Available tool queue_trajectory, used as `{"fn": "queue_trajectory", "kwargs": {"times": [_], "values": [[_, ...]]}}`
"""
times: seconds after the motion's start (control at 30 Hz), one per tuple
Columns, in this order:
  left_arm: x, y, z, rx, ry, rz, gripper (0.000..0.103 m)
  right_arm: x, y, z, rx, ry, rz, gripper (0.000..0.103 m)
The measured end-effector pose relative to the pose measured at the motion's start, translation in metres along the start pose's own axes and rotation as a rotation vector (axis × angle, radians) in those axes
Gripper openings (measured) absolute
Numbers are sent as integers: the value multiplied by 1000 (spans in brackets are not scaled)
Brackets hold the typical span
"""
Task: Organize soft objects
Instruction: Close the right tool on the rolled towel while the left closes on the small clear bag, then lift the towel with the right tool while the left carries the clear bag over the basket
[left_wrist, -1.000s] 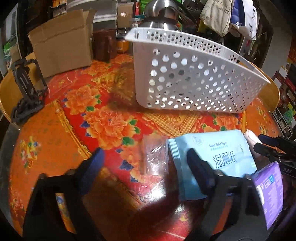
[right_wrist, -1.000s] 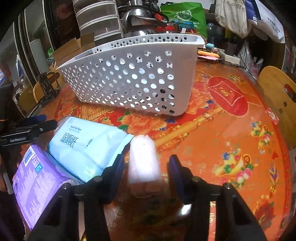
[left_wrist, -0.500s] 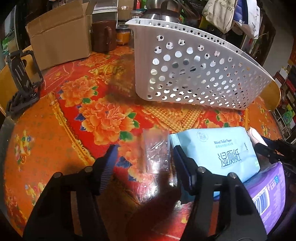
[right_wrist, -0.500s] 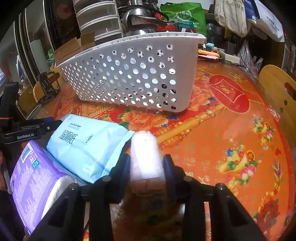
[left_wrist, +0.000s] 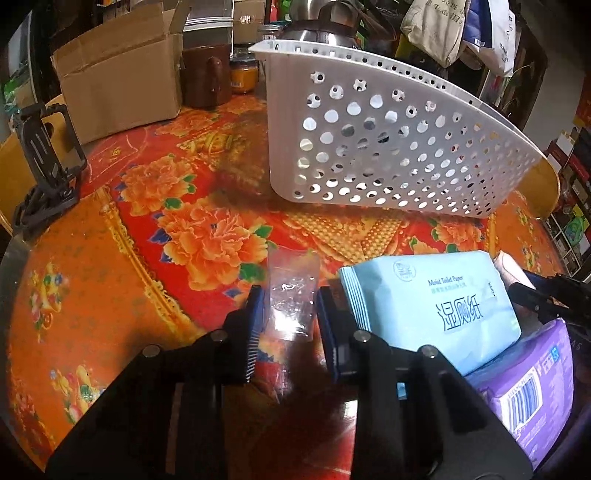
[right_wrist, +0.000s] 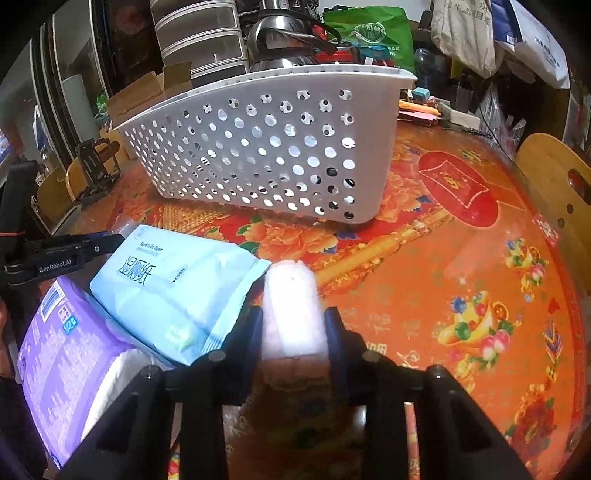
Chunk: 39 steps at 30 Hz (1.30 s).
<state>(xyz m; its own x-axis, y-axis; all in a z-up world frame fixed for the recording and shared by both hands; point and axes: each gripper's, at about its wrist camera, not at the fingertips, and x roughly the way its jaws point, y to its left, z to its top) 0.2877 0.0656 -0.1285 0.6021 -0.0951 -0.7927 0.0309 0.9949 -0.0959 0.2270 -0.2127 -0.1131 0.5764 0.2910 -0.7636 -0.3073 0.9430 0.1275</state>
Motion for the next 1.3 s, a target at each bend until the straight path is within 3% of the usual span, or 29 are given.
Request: {"fn": "queue_trajectory", "kwargs": {"times": [0.87,1.3], "values": [[-16,10,0,-34,-58,11,27,-15,-6,0,20,-87,16,32],[-53,21,1,-71,-183,9,27,-34,-10,6,27,-143,17,31]]}}
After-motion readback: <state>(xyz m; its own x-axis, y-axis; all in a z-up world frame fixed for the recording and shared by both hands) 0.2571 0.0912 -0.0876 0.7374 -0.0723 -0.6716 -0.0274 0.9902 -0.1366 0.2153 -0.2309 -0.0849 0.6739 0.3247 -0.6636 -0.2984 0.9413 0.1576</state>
